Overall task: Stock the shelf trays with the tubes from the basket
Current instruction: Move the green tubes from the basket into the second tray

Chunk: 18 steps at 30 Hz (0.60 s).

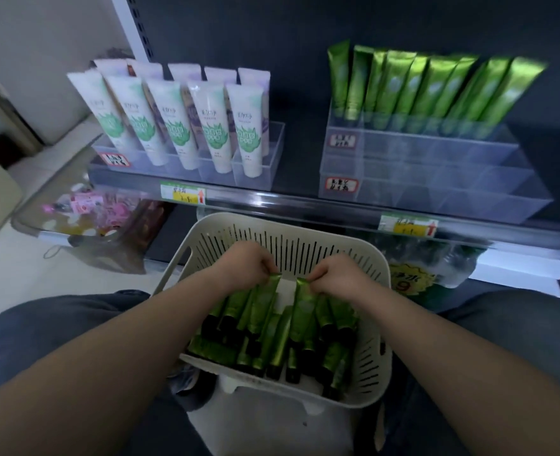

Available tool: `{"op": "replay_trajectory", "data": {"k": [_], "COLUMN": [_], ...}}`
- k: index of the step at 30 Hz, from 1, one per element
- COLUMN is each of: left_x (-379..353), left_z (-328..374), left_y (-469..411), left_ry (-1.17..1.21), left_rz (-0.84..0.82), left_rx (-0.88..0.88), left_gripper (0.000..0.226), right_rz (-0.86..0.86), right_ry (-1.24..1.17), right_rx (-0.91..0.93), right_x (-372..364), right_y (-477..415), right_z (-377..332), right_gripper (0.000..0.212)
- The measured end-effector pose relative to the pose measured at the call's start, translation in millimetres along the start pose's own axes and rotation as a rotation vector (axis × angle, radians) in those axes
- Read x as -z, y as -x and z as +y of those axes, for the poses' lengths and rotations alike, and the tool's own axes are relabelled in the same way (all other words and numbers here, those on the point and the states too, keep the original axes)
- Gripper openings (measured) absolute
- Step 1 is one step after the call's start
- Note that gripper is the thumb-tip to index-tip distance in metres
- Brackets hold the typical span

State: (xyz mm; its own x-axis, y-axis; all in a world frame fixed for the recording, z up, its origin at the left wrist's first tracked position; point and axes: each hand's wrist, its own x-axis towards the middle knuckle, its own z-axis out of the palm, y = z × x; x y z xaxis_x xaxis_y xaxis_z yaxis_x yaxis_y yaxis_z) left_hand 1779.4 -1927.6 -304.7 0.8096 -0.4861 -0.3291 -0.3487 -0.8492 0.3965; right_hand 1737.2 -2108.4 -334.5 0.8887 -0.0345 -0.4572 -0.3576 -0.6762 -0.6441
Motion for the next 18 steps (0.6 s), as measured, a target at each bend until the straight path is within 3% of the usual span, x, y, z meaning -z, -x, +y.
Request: {"op": "replay_trajectory", "data": {"k": [18], "left_x": [63.7], "left_z": [111.2], "left_y": [13.9], "left_ry": [-0.079], "left_rz": [0.296], "left_rx": [-0.203], "left_gripper": [0.019], "right_rz": [0.318], "right_ry": [-0.077], "right_rx": [0.251], "right_x": [106.5], "right_y": [76.0], "right_z": [-13.8], "right_gripper": [0.012]}}
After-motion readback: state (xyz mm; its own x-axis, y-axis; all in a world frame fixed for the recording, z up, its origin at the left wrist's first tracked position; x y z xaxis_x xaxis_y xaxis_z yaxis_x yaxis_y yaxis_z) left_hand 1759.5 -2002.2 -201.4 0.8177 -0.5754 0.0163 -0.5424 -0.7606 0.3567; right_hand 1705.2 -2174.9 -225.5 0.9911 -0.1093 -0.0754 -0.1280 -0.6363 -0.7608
